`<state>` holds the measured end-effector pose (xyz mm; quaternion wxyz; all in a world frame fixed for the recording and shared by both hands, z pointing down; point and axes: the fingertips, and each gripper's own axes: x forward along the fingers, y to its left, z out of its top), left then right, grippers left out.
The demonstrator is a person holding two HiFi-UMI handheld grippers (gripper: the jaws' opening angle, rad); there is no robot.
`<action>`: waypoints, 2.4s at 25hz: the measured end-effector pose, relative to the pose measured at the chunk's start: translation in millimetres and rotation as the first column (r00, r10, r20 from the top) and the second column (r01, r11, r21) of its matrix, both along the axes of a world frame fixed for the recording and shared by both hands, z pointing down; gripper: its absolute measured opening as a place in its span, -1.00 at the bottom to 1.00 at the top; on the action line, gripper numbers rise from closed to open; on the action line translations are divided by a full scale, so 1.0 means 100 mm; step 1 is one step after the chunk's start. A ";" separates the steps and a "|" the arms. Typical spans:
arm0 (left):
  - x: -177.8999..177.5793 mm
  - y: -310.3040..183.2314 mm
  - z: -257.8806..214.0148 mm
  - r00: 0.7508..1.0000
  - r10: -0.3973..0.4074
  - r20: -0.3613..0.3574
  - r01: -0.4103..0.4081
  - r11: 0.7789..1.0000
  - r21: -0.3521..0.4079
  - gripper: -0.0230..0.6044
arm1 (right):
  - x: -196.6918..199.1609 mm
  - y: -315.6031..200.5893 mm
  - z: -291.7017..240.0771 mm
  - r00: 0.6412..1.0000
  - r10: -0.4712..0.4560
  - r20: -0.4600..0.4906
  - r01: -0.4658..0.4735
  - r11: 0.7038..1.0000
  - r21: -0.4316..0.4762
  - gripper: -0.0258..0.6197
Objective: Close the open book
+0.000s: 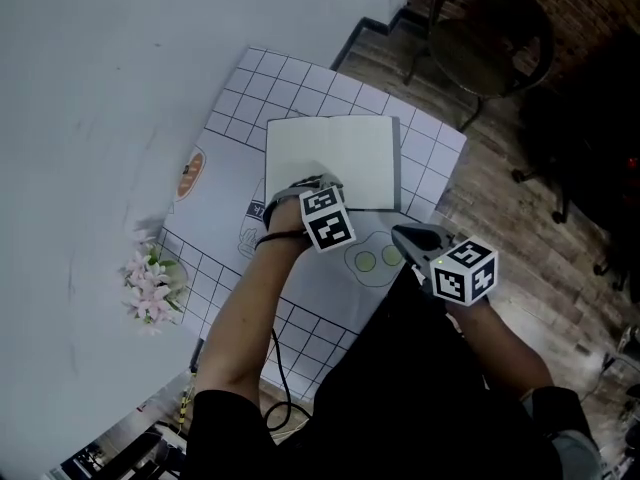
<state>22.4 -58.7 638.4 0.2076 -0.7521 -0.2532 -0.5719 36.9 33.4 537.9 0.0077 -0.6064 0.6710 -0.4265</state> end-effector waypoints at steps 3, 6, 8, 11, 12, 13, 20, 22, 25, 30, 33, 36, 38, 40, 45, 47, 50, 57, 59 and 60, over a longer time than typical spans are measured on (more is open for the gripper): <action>0.00 0.01 -0.02 1.000 -0.007 -0.009 0.007 1.000 0.009 -0.32 | 0.02 0.01 0.01 1.000 0.003 0.002 -0.003 1.000 0.000 -0.92; -0.03 0.03 -0.03 1.000 -0.016 -0.018 0.016 1.000 -0.001 -0.40 | 0.02 0.01 0.00 1.000 0.003 0.005 -0.003 1.000 0.000 -0.92; -0.03 0.04 -0.04 0.999 -0.019 -0.027 0.019 1.000 -0.003 -0.46 | 0.02 0.00 0.00 1.000 0.002 0.007 -0.002 1.000 0.001 -0.92; -0.04 0.04 -0.05 0.999 -0.032 -0.044 0.032 0.999 -0.008 -0.48 | 0.01 -0.01 -0.01 1.000 -0.001 0.005 0.001 1.000 0.002 -0.92; -0.05 0.04 -0.06 0.998 -0.038 -0.050 0.038 0.999 -0.013 -0.48 | 0.00 -0.01 -0.01 1.000 -0.002 0.005 0.002 1.000 0.002 -0.92; -0.05 0.04 -0.06 0.997 -0.045 -0.056 0.044 0.999 -0.019 -0.48 | 0.00 -0.01 -0.01 1.000 -0.002 0.004 0.002 1.000 0.002 -0.92; -0.02 -0.05 -0.14 0.991 -0.082 -0.103 0.079 0.997 -0.026 -0.48 | 0.00 -0.01 -0.02 1.000 -0.001 -0.002 0.001 1.000 -0.001 -0.92; 0.00 -0.09 -0.16 0.989 -0.097 -0.115 0.095 0.995 -0.026 -0.48 | -0.01 -0.01 -0.03 1.000 -0.003 -0.002 0.003 1.000 -0.002 -0.92; 0.00 -0.14 -0.19 0.983 -0.133 -0.129 0.129 0.991 -0.043 -0.48 | -0.02 -0.01 -0.03 1.000 -0.006 -0.001 0.006 1.000 -0.003 -0.92; 0.01 -0.17 -0.23 0.971 -0.178 -0.160 0.170 0.983 -0.067 -0.47 | -0.03 -0.01 -0.04 1.000 -0.007 -0.004 0.007 1.000 -0.005 -0.92; 0.01 -0.23 -0.26 0.963 -0.165 -0.214 0.169 0.986 -0.003 -0.47 | -0.04 -0.03 -0.05 1.000 -0.010 -0.004 0.010 1.000 -0.006 -0.92; 0.02 -0.32 -0.33 0.949 -0.125 -0.289 0.159 0.983 0.096 -0.47 | -0.05 -0.03 -0.05 1.000 -0.015 -0.006 0.015 1.000 -0.008 -0.92; 0.02 -0.35 -0.36 0.939 -0.121 -0.323 0.168 0.978 0.124 -0.46 | -0.06 -0.03 -0.05 1.000 -0.018 -0.007 0.018 1.000 -0.010 -0.92; 0.02 -0.38 -0.38 0.930 -0.135 -0.341 0.188 0.974 0.128 -0.43 | -0.07 -0.03 -0.04 1.000 -0.021 -0.008 0.021 1.000 -0.013 -0.92; 0.01 -0.51 -0.40 0.908 -0.171 -0.383 0.246 0.957 0.156 -0.43 | -0.10 -0.03 -0.05 1.000 -0.028 -0.010 0.027 1.000 -0.015 -0.92; 0.00 -0.55 -0.41 0.899 -0.190 -0.395 0.269 0.951 0.154 -0.43 | -0.11 -0.02 -0.04 1.000 -0.028 -0.011 0.028 0.999 -0.017 -0.92; 0.00 -0.62 -0.42 0.887 -0.217 -0.408 0.299 0.943 0.149 -0.43 | -0.09 0.00 -0.03 1.000 -0.025 -0.012 0.025 0.999 -0.023 -0.92; -0.04 -0.73 -0.43 0.862 -0.288 -0.418 0.359 0.928 0.101 -0.43 | -0.13 0.00 -0.03 0.999 -0.030 -0.013 0.029 0.999 -0.026 -0.92; -0.06 -0.76 -0.44 0.853 -0.305 -0.423 0.374 0.923 0.091 -0.43 | -0.14 -0.01 -0.03 0.999 -0.033 -0.013 0.033 0.999 -0.027 -0.92; -0.06 -0.77 -0.45 0.849 -0.312 -0.426 0.381 0.921 0.086 -0.43 | -0.15 -0.01 -0.03 0.999 -0.035 -0.013 0.034 0.999 -0.028 -0.92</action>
